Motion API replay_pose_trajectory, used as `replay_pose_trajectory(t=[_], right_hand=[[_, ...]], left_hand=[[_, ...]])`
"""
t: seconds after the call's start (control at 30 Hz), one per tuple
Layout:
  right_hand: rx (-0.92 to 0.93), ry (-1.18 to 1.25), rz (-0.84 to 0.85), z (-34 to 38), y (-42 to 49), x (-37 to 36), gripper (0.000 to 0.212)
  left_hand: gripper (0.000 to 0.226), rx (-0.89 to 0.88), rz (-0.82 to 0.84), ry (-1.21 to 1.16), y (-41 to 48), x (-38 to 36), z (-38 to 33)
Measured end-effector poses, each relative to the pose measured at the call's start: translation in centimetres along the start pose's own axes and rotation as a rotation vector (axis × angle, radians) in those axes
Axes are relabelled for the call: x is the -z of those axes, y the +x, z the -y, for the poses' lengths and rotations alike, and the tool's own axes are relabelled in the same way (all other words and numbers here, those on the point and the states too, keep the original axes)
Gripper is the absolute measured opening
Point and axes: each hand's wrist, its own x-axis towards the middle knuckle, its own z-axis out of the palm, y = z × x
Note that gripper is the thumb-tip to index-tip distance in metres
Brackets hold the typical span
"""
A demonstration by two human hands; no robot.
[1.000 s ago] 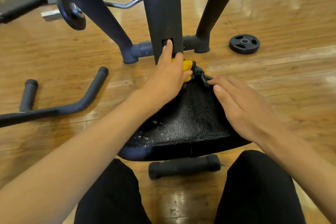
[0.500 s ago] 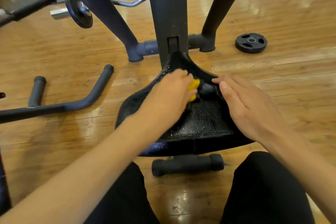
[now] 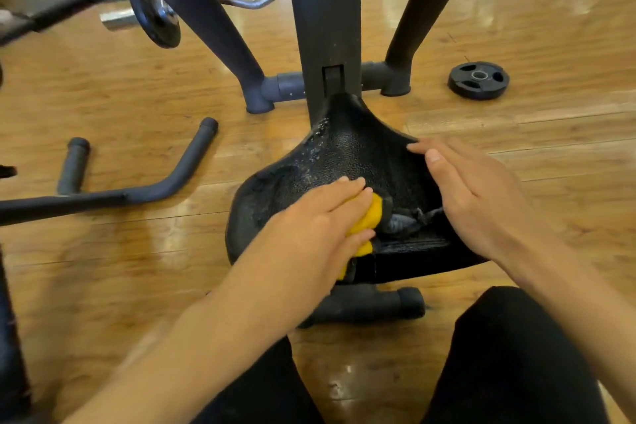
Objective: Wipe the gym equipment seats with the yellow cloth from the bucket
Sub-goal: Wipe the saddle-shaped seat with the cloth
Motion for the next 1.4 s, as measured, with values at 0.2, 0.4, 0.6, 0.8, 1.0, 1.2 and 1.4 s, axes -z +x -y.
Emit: replay_pose_trajectory(t=[0.2,0.4,0.6,0.8,1.0,1.2,1.4], right_hand=[[-0.024,0.035,-0.008,-0.1,0.2,-0.1,0.052],[-0.033,0.051,-0.016,-0.4,0.1,-0.2,0.062],[-0.064,0.044,-0.022,0.0,0.0,-0.1,0.057],[-0.031,0.006,0.008,-0.4,0.0,0.0,0.058],[-0.021,-0.023,-0.013,-0.3,0.0,-0.3,0.06],[-0.001,-0.095,0.002,0.3,0.2,-0.6,0.059],[0.009,-0.081,0.007,0.2,0.2,-0.1,0.055]], left_hand=[[0.039,0.042,0.062,0.151,8.2,-1.8,3.0],[0.061,-0.189,-0.01,0.3,1.0,-2.1,-0.5],[0.062,-0.143,0.01,0.443,-2.1,-1.5,0.6],[0.033,-0.131,-0.122,0.396,1.8,-3.5,-3.3],[0.059,-0.04,-0.068,0.292,-2.0,-1.2,3.1],[0.051,0.02,-0.063,0.146,4.8,-0.5,6.0],[0.032,0.15,-0.024,0.109,11.6,0.5,9.8]])
